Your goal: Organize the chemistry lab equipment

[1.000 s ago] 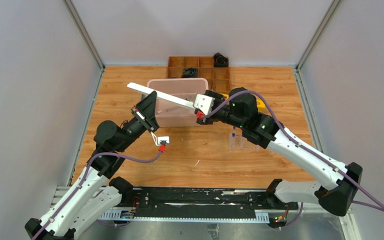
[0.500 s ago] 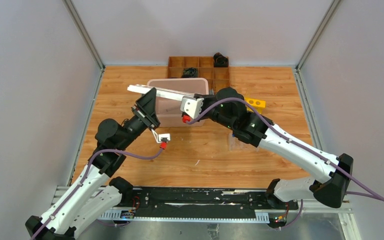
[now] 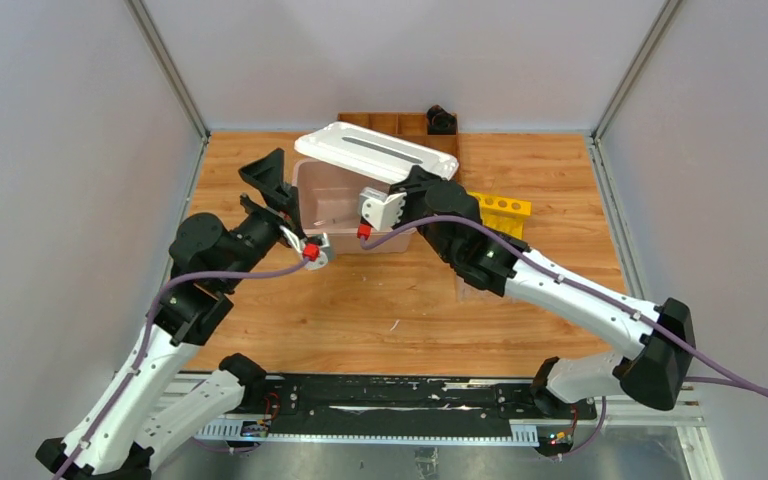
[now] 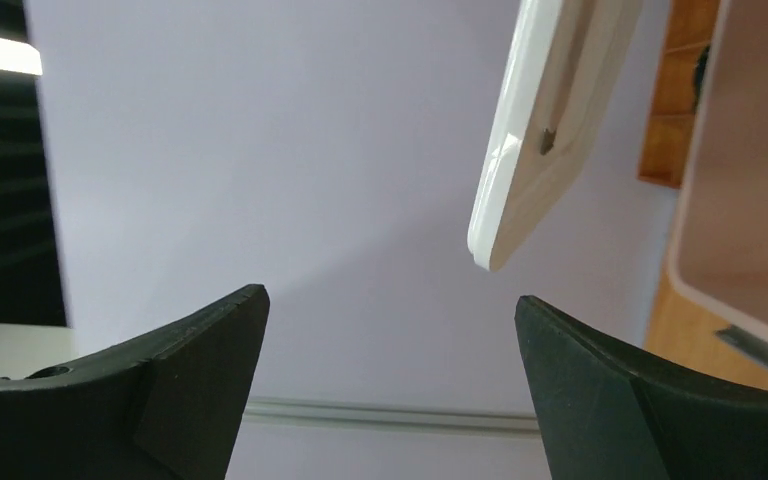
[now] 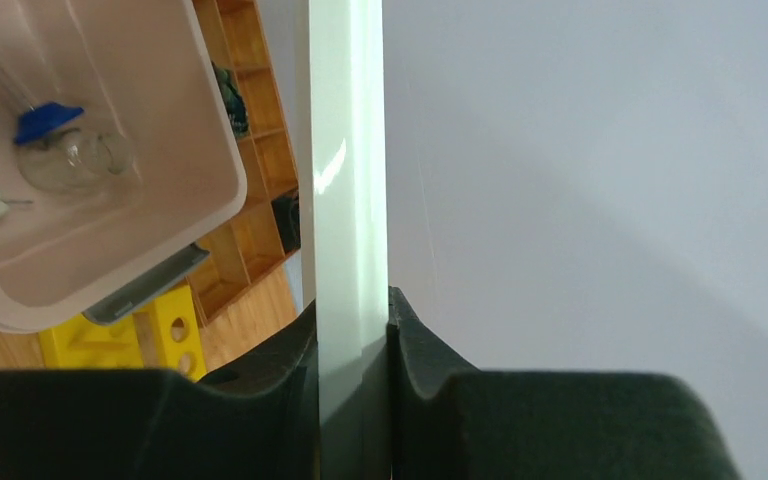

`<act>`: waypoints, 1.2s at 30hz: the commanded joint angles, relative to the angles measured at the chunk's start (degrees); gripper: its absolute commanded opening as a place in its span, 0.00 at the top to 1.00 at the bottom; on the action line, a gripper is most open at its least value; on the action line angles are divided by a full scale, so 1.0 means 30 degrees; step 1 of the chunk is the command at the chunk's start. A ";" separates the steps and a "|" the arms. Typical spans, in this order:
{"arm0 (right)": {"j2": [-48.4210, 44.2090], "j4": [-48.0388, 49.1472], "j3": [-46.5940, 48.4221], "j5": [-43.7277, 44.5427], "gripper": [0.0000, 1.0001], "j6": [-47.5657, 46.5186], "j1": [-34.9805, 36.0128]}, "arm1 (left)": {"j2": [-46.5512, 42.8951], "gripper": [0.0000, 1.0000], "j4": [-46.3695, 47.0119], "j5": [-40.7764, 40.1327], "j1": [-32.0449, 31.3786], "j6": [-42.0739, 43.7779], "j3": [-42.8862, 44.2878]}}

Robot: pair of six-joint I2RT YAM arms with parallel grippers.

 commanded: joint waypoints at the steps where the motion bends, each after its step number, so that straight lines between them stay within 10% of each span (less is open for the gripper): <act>1: 0.0603 0.3512 -0.1204 0.2372 1.00 -0.2096 -0.0131 | 0.0961 0.00 -0.6104 -0.2138 -0.0079 -0.8531 0.3391; 9: 0.2563 0.7110 -0.2668 0.3441 1.00 -0.3610 0.0986 | 0.2337 0.00 -1.1195 -0.2815 0.0273 -1.7588 0.5282; 19: 0.5616 1.0848 -0.3512 0.5057 0.97 -0.5180 0.3013 | 0.4446 0.03 -1.2155 -0.1741 0.3001 -2.1247 0.6384; 26: 0.6330 0.9450 -0.3683 0.5096 0.52 -0.3387 0.4218 | 0.4930 0.04 -1.2024 -0.1778 0.3363 -2.1436 0.6156; 36: 0.4972 0.2055 -0.2735 0.4200 0.14 0.1893 0.4436 | 0.6454 0.07 -1.0616 -0.2493 0.3523 -2.1719 0.6001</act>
